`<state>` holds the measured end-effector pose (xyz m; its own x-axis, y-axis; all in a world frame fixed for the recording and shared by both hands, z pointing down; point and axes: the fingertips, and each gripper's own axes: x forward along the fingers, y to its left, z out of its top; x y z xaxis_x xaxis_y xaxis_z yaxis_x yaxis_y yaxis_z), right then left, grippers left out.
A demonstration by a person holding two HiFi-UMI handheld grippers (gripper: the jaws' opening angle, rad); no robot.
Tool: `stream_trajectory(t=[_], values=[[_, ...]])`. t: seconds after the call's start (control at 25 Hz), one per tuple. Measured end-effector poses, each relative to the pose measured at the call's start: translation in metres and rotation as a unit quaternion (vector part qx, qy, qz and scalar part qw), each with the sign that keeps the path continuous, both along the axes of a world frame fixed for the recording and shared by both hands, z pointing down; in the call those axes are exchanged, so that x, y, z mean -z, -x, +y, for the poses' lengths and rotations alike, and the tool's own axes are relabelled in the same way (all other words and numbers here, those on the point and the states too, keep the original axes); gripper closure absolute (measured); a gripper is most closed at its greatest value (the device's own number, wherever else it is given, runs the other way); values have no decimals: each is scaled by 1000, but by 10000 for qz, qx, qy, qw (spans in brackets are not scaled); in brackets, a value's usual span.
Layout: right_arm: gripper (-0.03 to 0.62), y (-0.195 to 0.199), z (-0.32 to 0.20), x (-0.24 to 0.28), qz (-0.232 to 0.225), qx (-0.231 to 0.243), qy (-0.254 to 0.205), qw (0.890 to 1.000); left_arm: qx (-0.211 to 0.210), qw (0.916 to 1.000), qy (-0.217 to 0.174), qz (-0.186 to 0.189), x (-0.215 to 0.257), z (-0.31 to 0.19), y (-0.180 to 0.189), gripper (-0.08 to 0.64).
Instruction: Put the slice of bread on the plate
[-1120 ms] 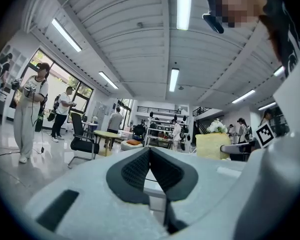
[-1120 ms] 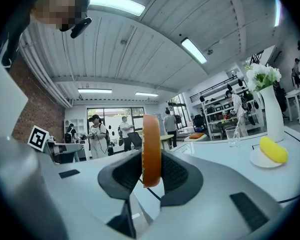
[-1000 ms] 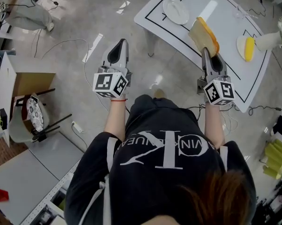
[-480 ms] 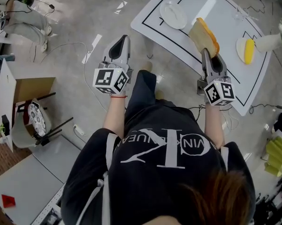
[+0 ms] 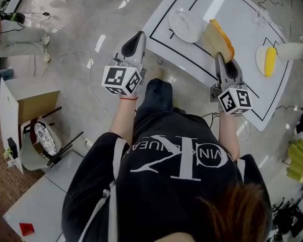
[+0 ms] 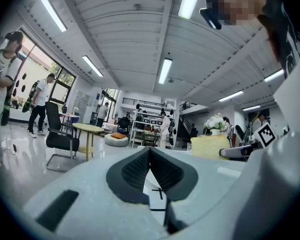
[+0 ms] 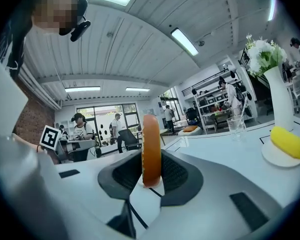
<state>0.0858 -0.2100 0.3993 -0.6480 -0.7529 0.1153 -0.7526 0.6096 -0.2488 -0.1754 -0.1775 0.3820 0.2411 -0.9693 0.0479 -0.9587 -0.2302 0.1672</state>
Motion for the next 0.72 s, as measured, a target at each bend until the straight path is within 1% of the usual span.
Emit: stream_trajectory(t=[0.24,0.4,0.56,0.64,0.72], values=[[497,15,-24,-14,-37,-62,259,9996,-331,9993,167,6,-9,-47,1,555],[497,24,-39,-23,-147,-103,550,9983,-577,9981,231,25,-13,-76,0,555],[497,40,-50,-33,-370,25,980,9945,-785,9965,284,76,-20,-100,-2,555],[497,49,-54,-38,-610,128,1289,9897,-885,9955,318,106,-23,-110,-3,555],[497,59,-58,-44,-855,217,1635,9826,-980,9944,365,141,-28,-119,-4,555]])
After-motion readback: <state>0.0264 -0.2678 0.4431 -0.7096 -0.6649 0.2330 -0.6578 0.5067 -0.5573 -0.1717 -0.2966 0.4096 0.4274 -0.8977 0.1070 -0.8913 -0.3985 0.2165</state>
